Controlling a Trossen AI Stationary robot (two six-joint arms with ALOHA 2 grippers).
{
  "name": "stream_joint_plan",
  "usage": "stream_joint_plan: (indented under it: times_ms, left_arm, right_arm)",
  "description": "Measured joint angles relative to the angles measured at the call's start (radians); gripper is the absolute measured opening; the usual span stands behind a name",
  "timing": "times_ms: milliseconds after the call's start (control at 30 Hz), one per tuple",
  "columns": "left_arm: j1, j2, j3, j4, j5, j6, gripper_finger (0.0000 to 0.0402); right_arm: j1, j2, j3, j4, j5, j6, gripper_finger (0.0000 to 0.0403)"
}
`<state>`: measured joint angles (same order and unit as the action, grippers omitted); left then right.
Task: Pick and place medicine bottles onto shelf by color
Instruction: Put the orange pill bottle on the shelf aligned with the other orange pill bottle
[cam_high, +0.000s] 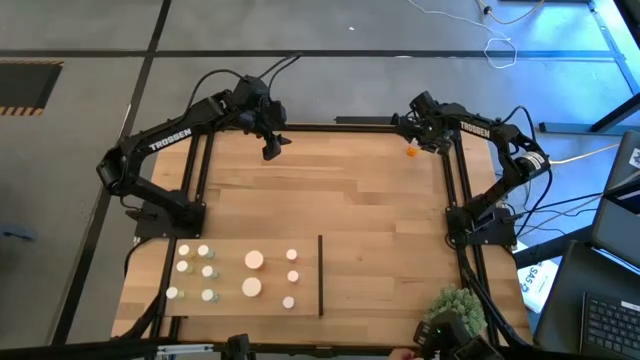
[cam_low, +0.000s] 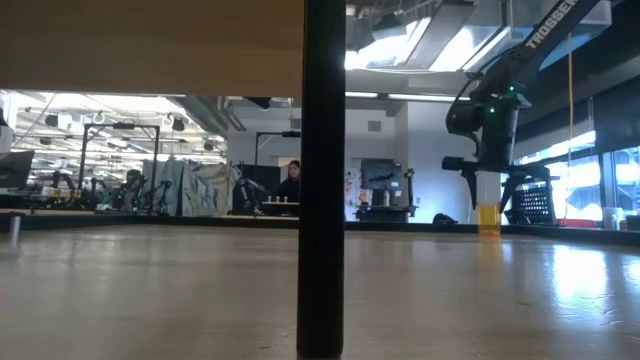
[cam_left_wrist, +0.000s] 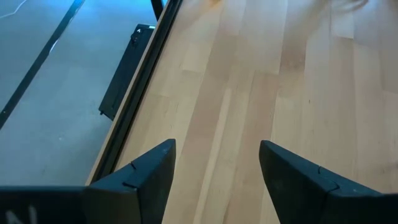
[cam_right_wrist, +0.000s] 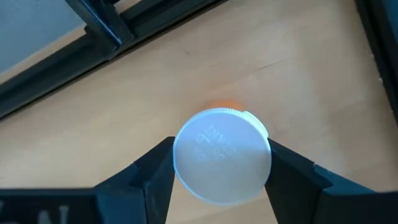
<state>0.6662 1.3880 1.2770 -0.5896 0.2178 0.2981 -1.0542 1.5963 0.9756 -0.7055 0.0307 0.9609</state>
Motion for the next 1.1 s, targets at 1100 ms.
stream_joint_plan:
  times_ms: [1100]
  left_arm:
    - [0.000, 0.000, 0.000, 0.000, 0.000, 0.000, 0.0225]
  right_arm:
    - [0.003, 0.001, 0.000, -0.042, -0.021, -0.181, 0.0214]
